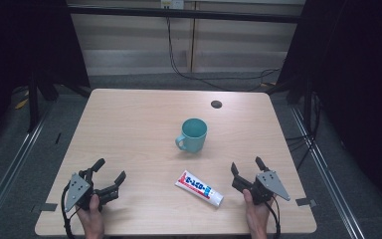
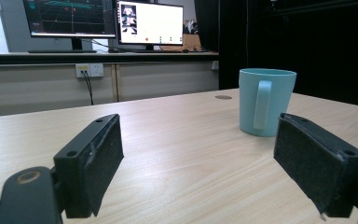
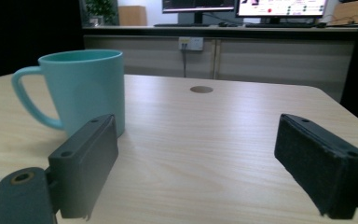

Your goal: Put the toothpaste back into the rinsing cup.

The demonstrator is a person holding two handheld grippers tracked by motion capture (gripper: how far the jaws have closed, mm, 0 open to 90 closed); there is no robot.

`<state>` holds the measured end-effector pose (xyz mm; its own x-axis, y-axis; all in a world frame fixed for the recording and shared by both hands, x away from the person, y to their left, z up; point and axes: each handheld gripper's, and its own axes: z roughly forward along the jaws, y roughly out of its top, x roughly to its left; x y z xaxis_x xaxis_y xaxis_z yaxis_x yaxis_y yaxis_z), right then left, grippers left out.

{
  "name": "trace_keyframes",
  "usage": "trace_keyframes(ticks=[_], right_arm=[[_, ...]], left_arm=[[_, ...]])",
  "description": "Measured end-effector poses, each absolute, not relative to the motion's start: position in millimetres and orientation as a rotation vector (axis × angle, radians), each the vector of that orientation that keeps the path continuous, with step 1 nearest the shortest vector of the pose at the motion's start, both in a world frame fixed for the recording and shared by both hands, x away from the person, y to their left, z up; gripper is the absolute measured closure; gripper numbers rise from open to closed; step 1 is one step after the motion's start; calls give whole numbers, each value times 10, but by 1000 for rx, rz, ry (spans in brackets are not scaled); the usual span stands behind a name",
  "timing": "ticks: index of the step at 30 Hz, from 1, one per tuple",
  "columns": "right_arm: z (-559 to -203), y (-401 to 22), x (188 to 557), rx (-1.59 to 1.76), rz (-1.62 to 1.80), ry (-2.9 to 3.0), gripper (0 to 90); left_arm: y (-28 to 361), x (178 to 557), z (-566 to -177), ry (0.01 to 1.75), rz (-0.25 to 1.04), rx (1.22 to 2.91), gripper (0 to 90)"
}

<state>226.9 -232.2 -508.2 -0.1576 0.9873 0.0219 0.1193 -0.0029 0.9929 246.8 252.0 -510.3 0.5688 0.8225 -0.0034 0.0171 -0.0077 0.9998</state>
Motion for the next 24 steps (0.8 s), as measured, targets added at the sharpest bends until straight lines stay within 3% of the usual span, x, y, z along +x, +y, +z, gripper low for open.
trace_keyframes(ticks=[11,15,16,20,24], right_arm=[[-5089,-2322,2254,1217,1287,1388,132],[-5083,-2307,2266,1231,1263,1393,184],[-5080,-2308,2274,1227,1265,1411,247],[-5073,-2325,2334,1285,1263,1415,209],[-5058,-2343,2327,1300,1296,1429,277]], left_arm=[[2520,2468,-5103,763,740,1450,155],[2524,2470,-5102,761,740,1452,155],[2520,2470,-5103,759,737,1453,155],[2521,2472,-5103,758,737,1453,156],[2520,2471,-5102,757,738,1454,156]])
